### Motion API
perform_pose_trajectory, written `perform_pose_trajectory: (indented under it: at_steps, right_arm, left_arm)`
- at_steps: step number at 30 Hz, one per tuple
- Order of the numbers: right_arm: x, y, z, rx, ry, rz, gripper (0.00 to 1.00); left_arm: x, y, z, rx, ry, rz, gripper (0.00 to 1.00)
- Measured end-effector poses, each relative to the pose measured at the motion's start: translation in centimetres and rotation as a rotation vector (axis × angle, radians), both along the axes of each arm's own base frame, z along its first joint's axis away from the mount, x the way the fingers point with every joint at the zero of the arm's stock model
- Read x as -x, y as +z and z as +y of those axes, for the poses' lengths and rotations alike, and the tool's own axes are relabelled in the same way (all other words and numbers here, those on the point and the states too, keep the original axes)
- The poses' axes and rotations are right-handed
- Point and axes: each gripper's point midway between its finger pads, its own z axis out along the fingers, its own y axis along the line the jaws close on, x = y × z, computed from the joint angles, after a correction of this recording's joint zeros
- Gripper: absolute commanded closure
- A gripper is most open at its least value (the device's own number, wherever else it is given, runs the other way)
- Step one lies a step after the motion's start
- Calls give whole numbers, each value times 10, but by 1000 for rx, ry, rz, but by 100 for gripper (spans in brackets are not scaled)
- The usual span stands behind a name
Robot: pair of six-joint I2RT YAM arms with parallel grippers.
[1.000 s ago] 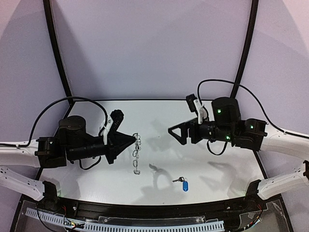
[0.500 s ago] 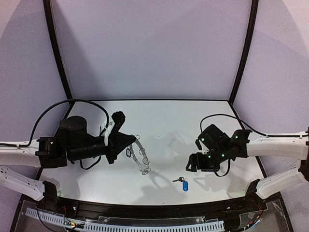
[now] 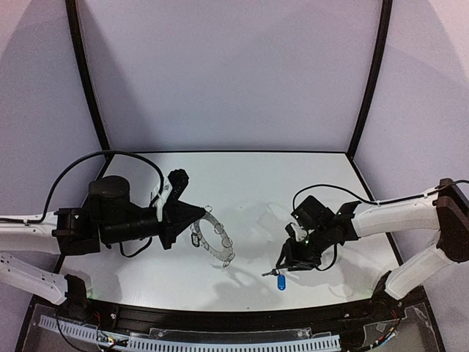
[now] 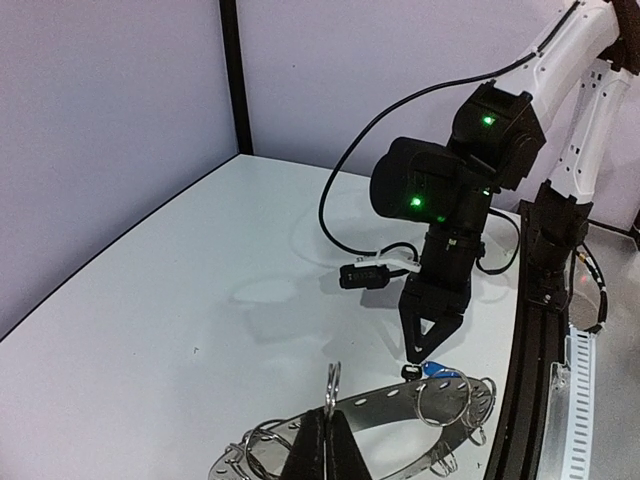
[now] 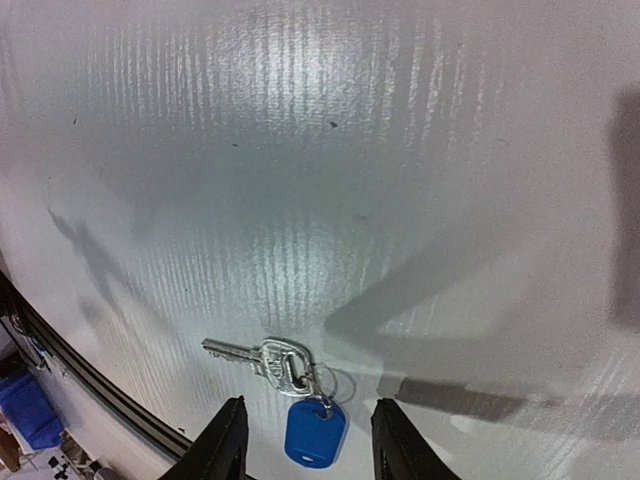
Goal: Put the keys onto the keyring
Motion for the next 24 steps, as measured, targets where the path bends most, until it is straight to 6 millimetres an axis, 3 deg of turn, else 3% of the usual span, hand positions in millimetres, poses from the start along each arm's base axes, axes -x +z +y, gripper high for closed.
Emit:
perform_pose_trajectory:
  at_steps: [24]
  right_arm:
    - [5, -12, 9, -30, 53, 35, 80]
  left_arm:
    - [2, 1, 0, 7, -13, 4, 99]
